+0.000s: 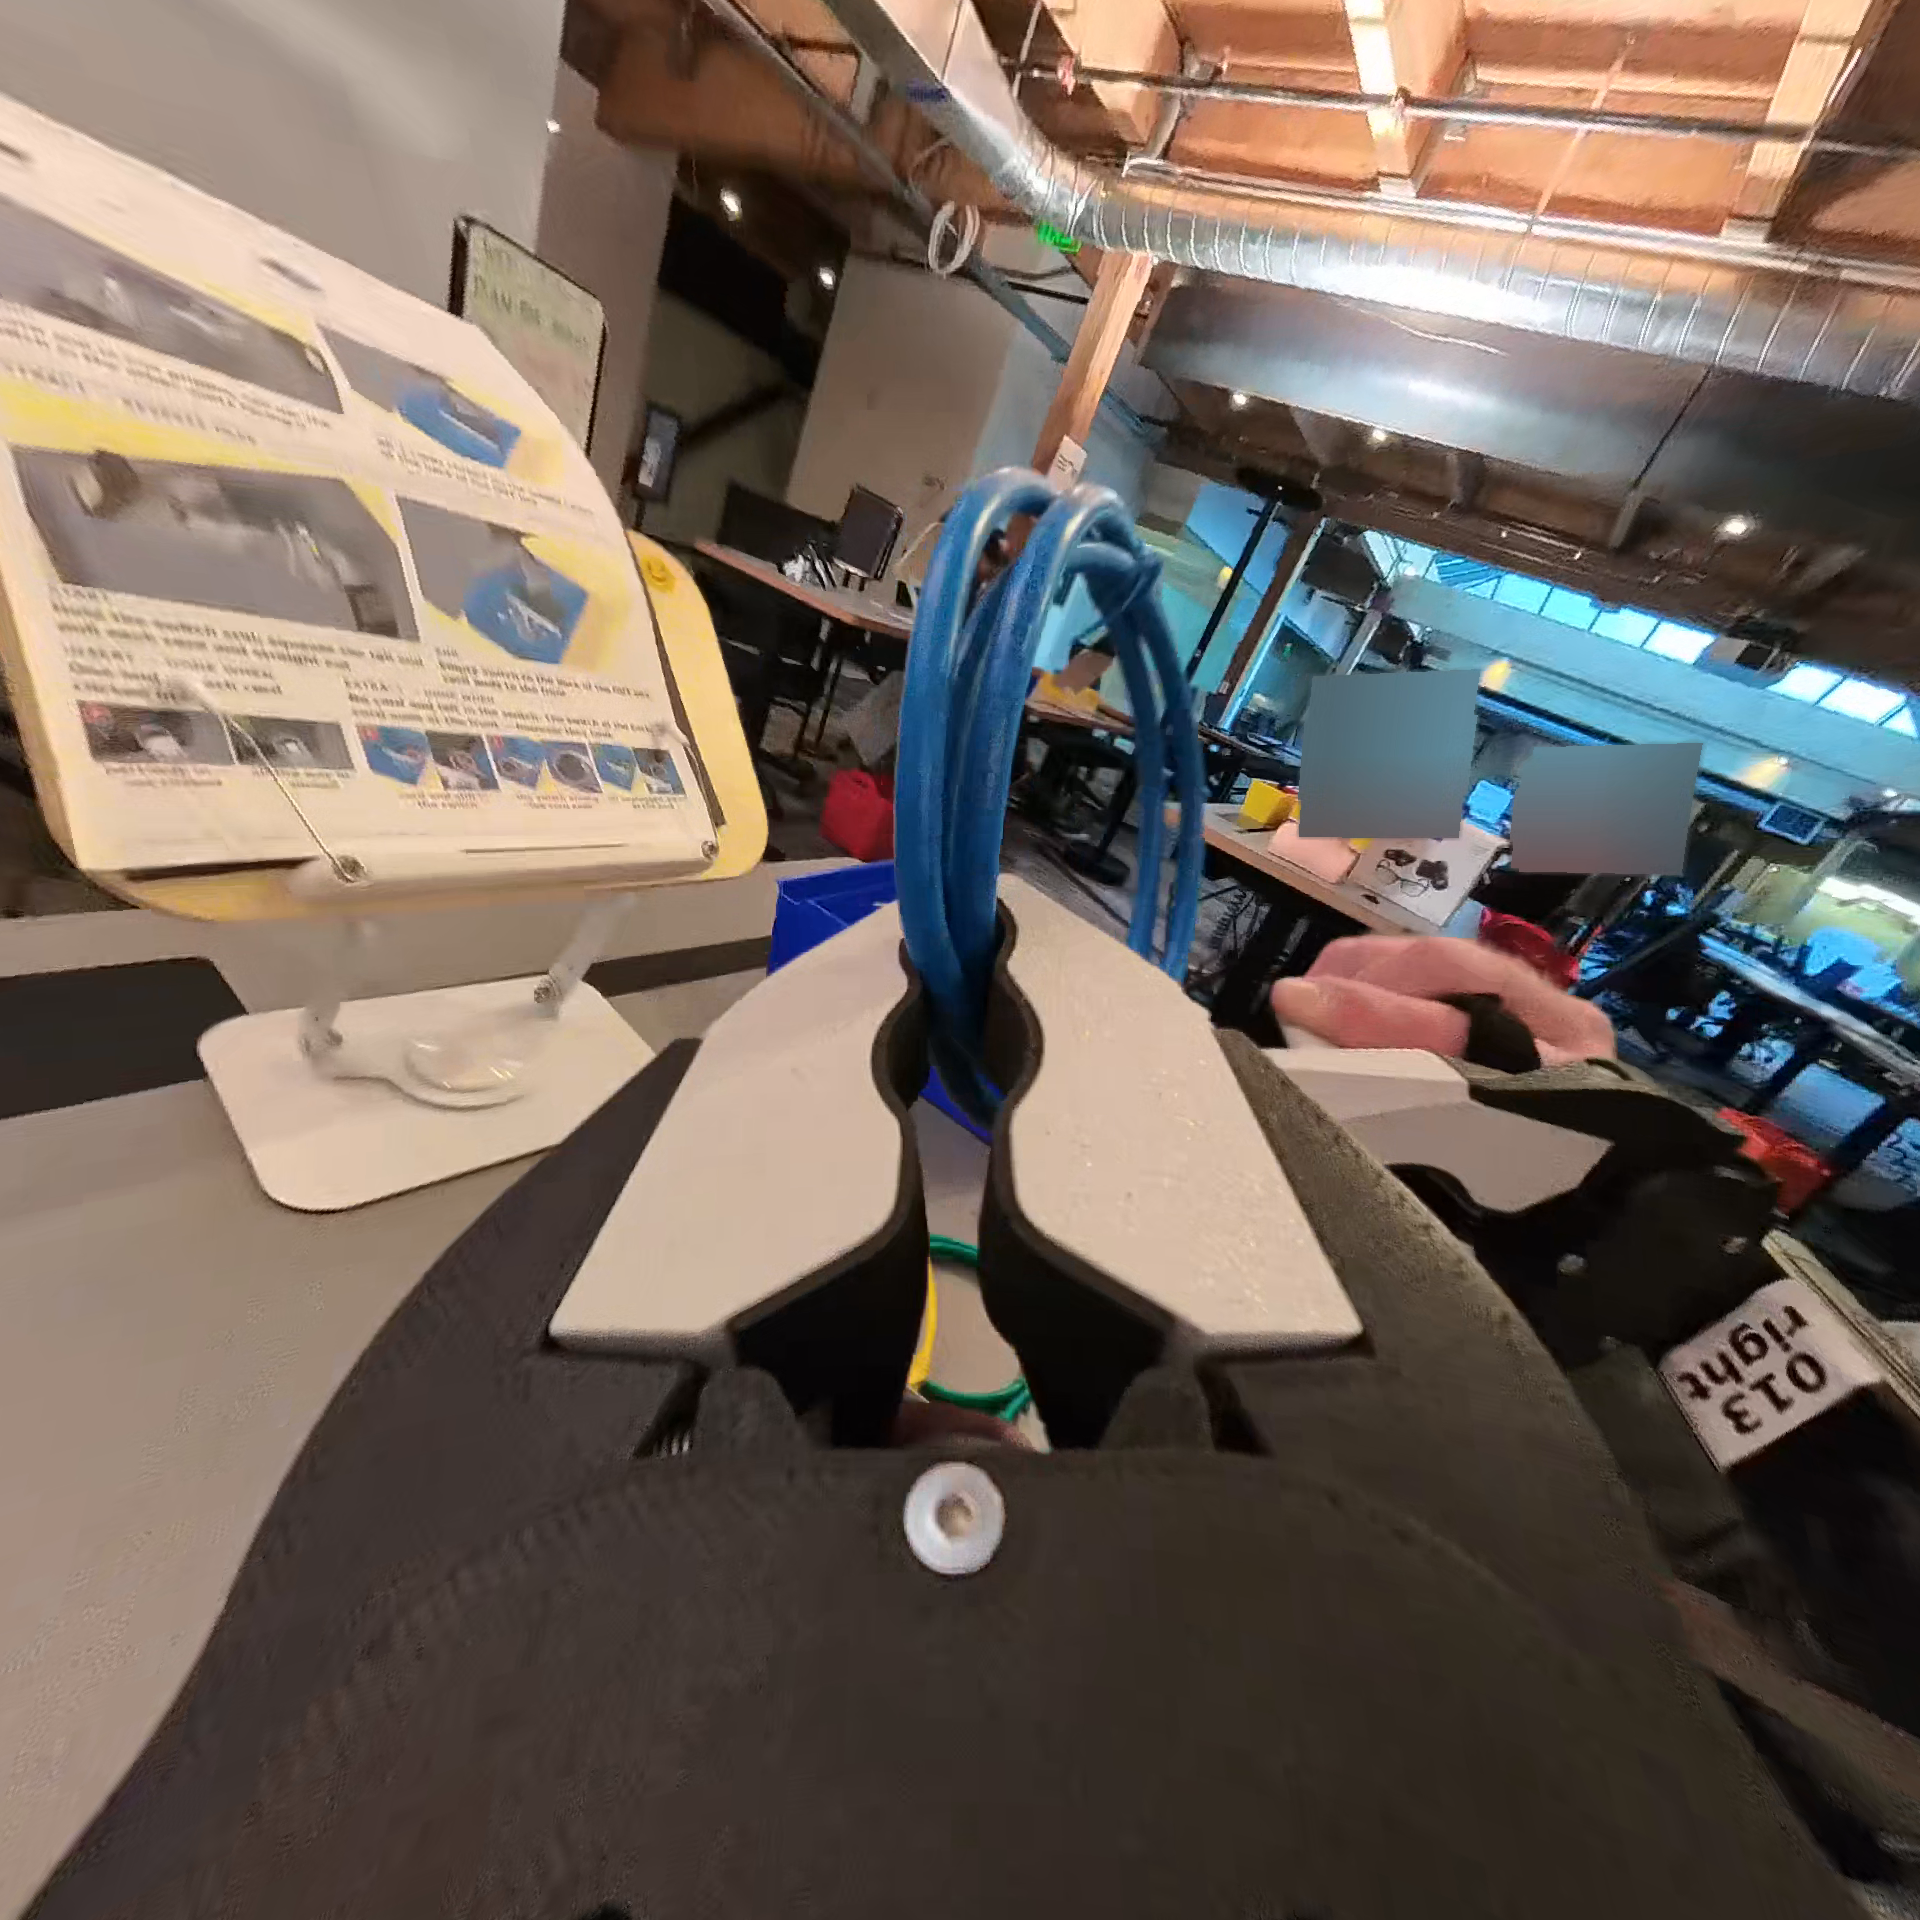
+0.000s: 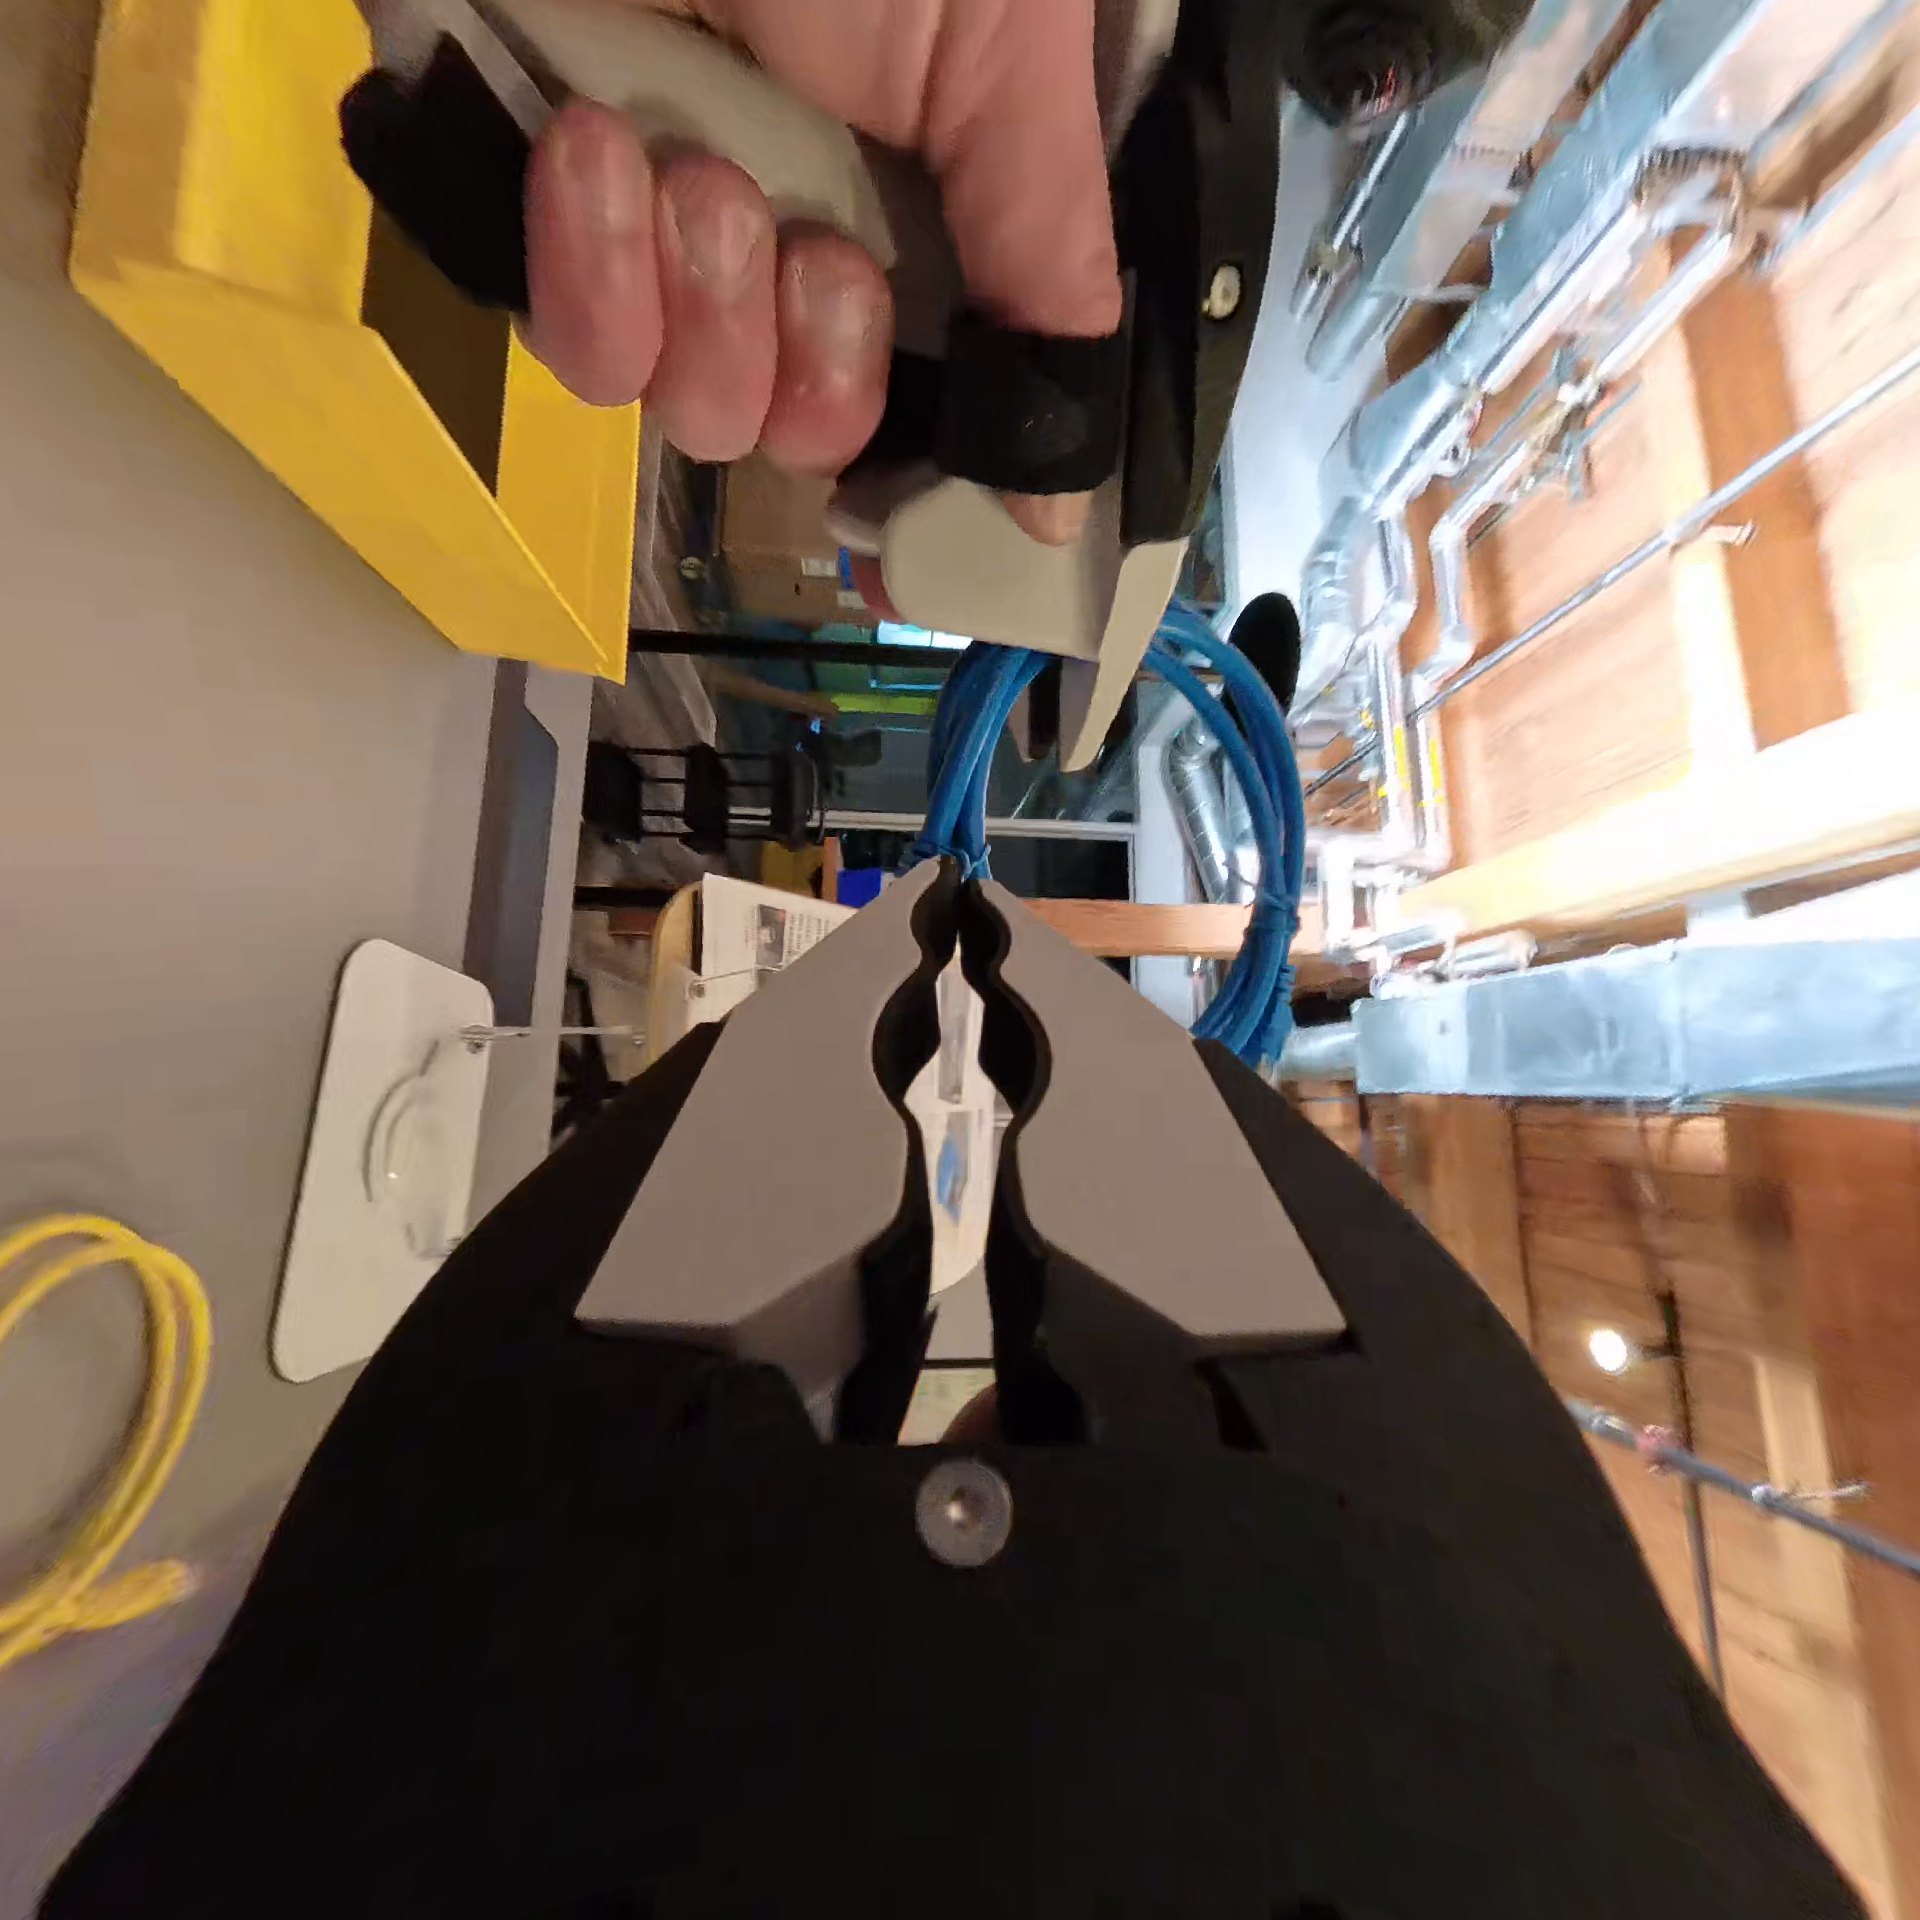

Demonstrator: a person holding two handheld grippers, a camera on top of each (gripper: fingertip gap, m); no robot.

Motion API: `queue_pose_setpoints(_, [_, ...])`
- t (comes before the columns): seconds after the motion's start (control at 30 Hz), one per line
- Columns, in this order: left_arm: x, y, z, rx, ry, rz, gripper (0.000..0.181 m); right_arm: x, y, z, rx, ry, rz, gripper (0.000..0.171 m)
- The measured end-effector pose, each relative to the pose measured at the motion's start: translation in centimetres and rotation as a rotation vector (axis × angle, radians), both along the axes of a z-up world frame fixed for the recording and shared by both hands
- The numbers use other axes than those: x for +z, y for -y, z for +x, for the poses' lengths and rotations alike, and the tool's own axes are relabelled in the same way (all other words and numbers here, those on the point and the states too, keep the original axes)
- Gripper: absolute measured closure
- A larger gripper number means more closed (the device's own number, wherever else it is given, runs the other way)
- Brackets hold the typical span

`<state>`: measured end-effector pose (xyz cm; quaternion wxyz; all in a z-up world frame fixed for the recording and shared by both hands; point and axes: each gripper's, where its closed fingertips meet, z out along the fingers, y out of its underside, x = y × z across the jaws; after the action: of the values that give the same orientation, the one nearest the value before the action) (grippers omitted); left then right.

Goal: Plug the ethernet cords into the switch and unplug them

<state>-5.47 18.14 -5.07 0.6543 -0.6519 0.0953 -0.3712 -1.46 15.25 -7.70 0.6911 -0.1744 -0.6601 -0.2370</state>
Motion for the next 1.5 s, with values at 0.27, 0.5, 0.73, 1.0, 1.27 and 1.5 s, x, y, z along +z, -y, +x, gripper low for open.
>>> queue_pose_setpoints(0.27, [0.1, 0.0, 0.5, 0.076, -0.140, 0.113, 0.176, -0.2, -1.3, 1.2, 0.100, -0.271, -0.773, 0.171])
queue_pose_setpoints(0.5, [1.0, 0.7, 0.4, 0.157, -0.235, 0.212, 0.176, -0.5, -0.6, 0.8, 0.260, -0.491, -1.349, 0.151])
queue_pose_setpoints(0.73, [1.4, 1.6, 1.8, 0.187, -0.331, 0.314, 0.177, -0.1, -1.1, 0.2, 0.349, -0.619, -1.583, 0.155])
queue_pose_setpoints(1.0, [1.0, 1.8, 2.7, 0.223, -0.393, 0.359, 0.176, -0.5, -1.9, -0.7, 0.330, -0.656, -1.643, 0.171])
queue_pose_setpoints(1.27, [-0.4, 0.0, 1.0, 0.291, -0.425, 0.304, 0.176, 1.5, -1.4, 0.7, 0.450, -0.715, -1.613, 0.171])
queue_pose_setpoints(1.5, [-2.8, -2.0, 0.7, 0.231, -0.369, 0.163, 0.177, 3.4, -2.3, 3.8, 0.330, -0.641, -1.382, 0.171])
